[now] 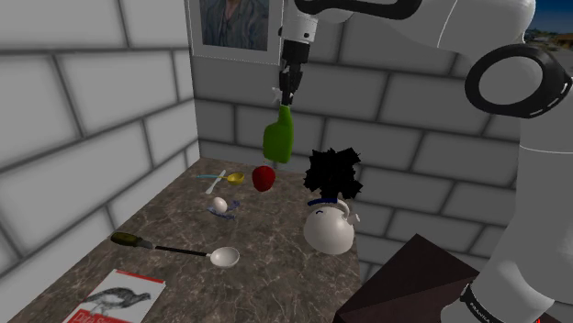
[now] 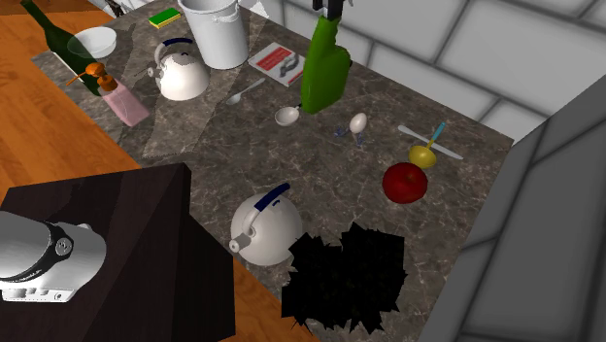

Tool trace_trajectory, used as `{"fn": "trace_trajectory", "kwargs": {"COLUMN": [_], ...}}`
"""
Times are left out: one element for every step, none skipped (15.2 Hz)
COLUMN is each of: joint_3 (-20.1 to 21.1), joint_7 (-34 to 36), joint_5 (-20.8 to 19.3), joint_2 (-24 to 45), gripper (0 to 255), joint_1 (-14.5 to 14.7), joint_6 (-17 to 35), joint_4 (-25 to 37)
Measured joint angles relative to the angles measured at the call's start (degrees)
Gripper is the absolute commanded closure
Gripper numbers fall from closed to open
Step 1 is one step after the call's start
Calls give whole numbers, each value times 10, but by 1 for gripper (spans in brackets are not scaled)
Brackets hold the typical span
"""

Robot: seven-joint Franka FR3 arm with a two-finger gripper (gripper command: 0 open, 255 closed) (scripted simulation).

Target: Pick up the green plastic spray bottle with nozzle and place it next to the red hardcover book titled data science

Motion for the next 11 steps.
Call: {"fn": "trace_trajectory", "kwargs": {"joint_3": [0, 1, 4, 7, 10, 14, 17, 21, 25, 28, 32], "joint_7": [0, 5, 12, 20, 31, 42, 52, 62, 73, 83, 92], "joint_5": [0, 0, -1, -2, -3, -5, -6, -7, -8, -9, -10], "joint_2": [2, -7, -14, -17, -27, -29, -32, -40, -45, -50, -57], "gripper": [255, 255, 255, 255, 255, 255, 255, 255, 255, 255, 255], "joint_1": [0, 3, 8, 15, 22, 30, 38, 45, 53, 59, 65], "joint_6": [-8, -3, 7, 16, 28, 36, 49, 65, 77, 85, 100], "joint_4": [10, -4, -20, -32, -53, -62, -78, -101, -118, -131, -152]}}
